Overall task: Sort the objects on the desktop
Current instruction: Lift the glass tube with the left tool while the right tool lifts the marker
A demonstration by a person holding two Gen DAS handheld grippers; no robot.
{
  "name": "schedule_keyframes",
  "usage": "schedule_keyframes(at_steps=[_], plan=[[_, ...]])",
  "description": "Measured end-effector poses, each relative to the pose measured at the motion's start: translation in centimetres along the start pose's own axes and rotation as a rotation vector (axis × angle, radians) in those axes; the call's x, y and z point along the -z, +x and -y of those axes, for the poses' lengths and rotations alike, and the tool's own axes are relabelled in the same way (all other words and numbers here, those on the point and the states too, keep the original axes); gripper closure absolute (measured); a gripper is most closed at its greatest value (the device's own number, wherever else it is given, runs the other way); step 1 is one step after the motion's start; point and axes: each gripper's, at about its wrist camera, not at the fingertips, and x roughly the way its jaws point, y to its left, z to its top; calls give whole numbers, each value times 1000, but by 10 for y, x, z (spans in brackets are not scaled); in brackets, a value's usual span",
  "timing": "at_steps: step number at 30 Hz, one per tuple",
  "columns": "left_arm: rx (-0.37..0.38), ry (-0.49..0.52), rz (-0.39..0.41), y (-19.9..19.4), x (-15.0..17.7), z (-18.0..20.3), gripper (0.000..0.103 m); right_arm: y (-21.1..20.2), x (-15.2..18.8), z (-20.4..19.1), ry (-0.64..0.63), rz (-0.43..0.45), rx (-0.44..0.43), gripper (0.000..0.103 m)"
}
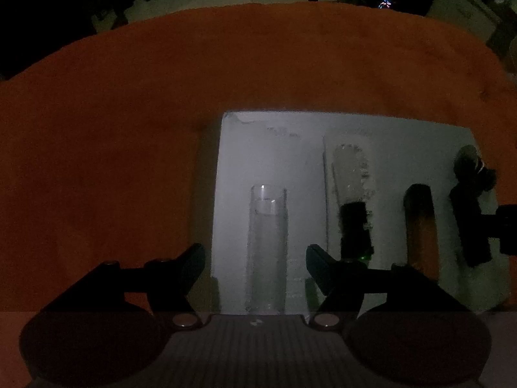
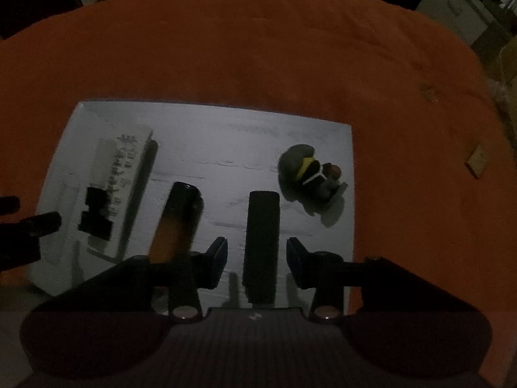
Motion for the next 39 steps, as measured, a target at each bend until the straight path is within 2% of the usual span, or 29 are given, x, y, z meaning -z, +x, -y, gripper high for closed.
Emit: schedule_keyframes(at_steps=[7, 8, 9, 11, 14, 16, 18, 19, 22, 25, 33, 35, 39], plan=[[-18, -15, -38, 11, -6, 5, 37, 10, 2, 1, 28, -4, -13, 59], [-19, -13, -37, 9, -6, 4, 37, 13, 2, 0, 30, -11, -10, 57], [-17, -15, -38, 8, -6, 4, 32, 15, 2, -1, 27, -15, -3, 55], [-18, -16, -48, 7, -10, 4, 28, 15, 0, -4, 15, -19, 14, 46], [-35, 6, -40, 8, -14, 6, 29, 17, 1, -7, 2, -16, 29, 48], [-22, 17, -53, 14, -15, 8, 40, 18, 3, -6, 9, -16, 41, 51], [0, 37, -84, 23, -14, 12, 78, 21, 9, -7, 7, -20, 62, 67], [0, 54, -82, 25, -13, 15, 79, 19, 12, -7, -3, -11, 65, 75], [-10, 80, -67, 23, -12, 19, 79, 10, 15, 5, 52, 11, 3, 76], [1, 47, -38, 11, -14, 13, 79, -5, 11, 18, 112, 38, -28, 76], [3, -1, -2, -24, -23, -2, 79, -59, 2, 35, 97, 82, -25, 76], [-19, 22, 16, -39, -25, 2, 79, -69, 1, 33, 83, 84, -12, 76], [15, 28, 42, -71, -31, 9, 79, -102, -2, 33, 79, 110, -24, 76]])
